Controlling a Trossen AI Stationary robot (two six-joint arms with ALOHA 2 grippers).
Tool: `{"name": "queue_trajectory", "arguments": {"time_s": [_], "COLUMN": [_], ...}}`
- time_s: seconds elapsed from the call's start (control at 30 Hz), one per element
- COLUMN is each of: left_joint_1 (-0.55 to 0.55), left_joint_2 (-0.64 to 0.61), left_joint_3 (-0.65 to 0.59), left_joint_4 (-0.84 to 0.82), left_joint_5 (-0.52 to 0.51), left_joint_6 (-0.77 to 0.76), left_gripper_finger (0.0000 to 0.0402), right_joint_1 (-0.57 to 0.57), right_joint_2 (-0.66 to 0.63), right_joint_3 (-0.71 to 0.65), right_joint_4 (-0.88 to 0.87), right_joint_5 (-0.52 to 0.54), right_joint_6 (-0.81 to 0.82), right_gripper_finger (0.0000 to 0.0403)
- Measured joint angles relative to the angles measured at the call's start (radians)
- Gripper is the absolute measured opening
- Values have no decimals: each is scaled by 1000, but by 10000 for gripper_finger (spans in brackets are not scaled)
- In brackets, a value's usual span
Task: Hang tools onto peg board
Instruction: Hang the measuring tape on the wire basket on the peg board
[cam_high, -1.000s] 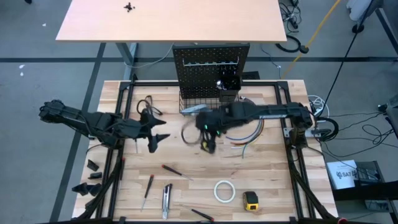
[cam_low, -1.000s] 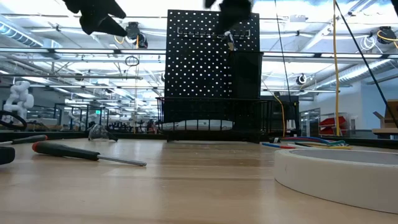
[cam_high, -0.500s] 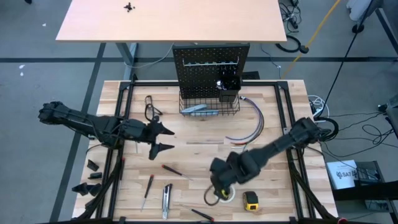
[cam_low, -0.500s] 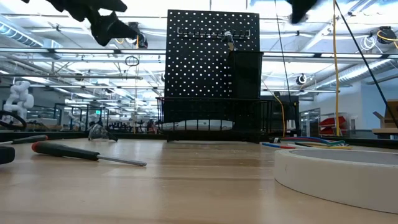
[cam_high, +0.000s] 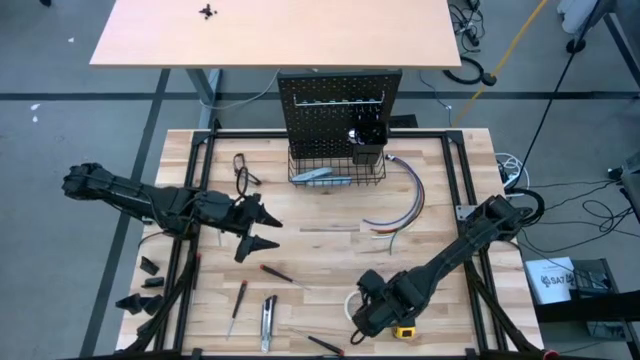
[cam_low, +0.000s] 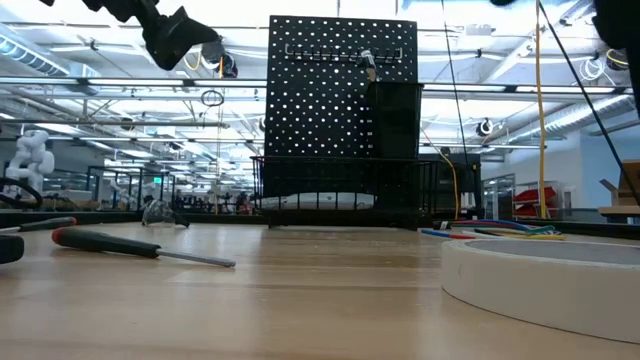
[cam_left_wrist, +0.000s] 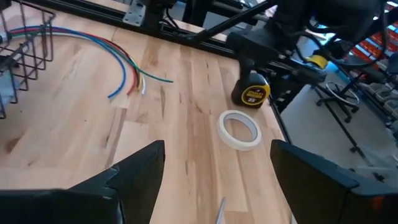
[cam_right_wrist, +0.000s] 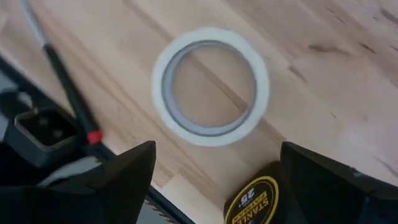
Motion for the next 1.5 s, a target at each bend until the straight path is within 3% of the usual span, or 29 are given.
{"name": "queue_trajectory", "arguments": {"time_s": [0.3, 0.4, 0.53, 0.77, 1.07, 1.5], "left_joint_1": [-36, -37, -45, -62, -62, -59], "left_joint_2": [0, 0, 0, 0, 0, 0], "left_joint_3": [0, 0, 0, 0, 0, 0], "left_joint_4": [-19, -45, -61, -39, 37, 29], "left_joint_5": [1, 1, 1, -53, -58, -56], "left_joint_6": [-12, -12, 1, 56, 86, 91], "left_gripper_finger": [292, 292, 292, 292, 292, 292], "right_joint_1": [20, 39, 97, 167, 175, 166], "right_joint_2": [0, -2, -1, -1, 6, 6], "right_joint_3": [127, 169, 173, 173, 64, -82], "right_joint_4": [-261, -331, -296, -297, -200, -29], "right_joint_5": [-37, -101, -164, -149, -73, -86], "right_joint_6": [280, 382, 460, 600, 615, 622], "right_gripper_finger": [339, 339, 339, 339, 339, 339]}}
